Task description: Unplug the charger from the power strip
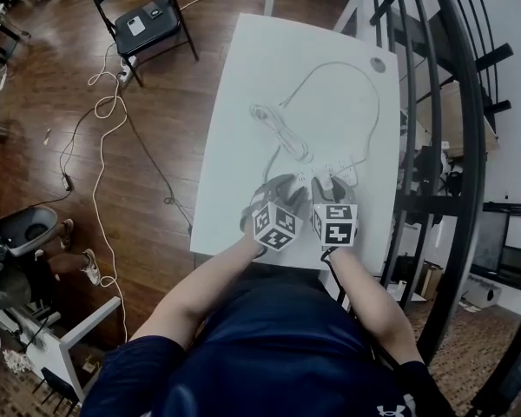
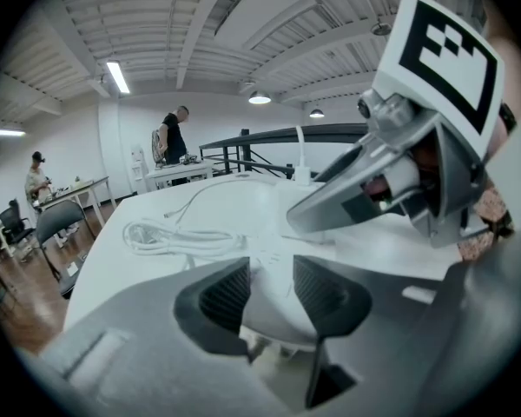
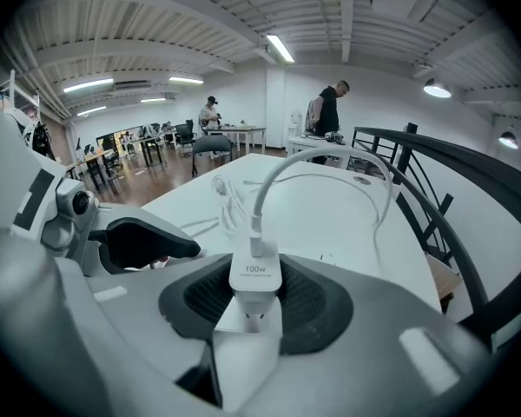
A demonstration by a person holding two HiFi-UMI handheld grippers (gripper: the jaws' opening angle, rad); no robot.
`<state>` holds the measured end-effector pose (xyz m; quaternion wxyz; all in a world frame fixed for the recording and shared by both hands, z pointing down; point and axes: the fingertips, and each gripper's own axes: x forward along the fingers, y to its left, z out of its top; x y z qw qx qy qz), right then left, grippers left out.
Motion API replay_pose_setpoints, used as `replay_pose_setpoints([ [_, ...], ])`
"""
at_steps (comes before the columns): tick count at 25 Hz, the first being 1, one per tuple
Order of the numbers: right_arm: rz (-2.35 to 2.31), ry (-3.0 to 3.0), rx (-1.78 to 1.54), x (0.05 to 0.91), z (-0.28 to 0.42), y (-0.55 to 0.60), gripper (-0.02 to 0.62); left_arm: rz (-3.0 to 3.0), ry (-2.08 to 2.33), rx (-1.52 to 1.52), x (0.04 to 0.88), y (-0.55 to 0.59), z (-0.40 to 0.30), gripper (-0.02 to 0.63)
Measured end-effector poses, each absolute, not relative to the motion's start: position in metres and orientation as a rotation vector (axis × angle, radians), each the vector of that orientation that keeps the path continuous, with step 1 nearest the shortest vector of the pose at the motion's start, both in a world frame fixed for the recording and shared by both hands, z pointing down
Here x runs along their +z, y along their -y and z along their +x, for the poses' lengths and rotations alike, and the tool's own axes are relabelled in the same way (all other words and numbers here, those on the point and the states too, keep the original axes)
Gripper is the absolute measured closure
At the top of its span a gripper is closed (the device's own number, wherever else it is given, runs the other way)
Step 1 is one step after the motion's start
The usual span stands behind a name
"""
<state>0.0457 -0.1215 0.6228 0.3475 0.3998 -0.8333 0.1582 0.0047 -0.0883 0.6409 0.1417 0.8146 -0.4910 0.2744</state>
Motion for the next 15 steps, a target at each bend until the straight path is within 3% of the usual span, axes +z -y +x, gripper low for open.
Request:
replay_pose_setpoints([
  [11, 1.073, 2.214, 0.506, 0.602, 0.053, 0.12, 0.454, 2.326, 1.396, 0.768, 0.643, 0.089, 0.001, 0.443],
  [15, 1.097, 2.245, 0.648, 0.592, 0.07, 0.118, 0.453, 2.289, 1.418, 0.731, 0.63, 0.088, -0.01, 0.374],
])
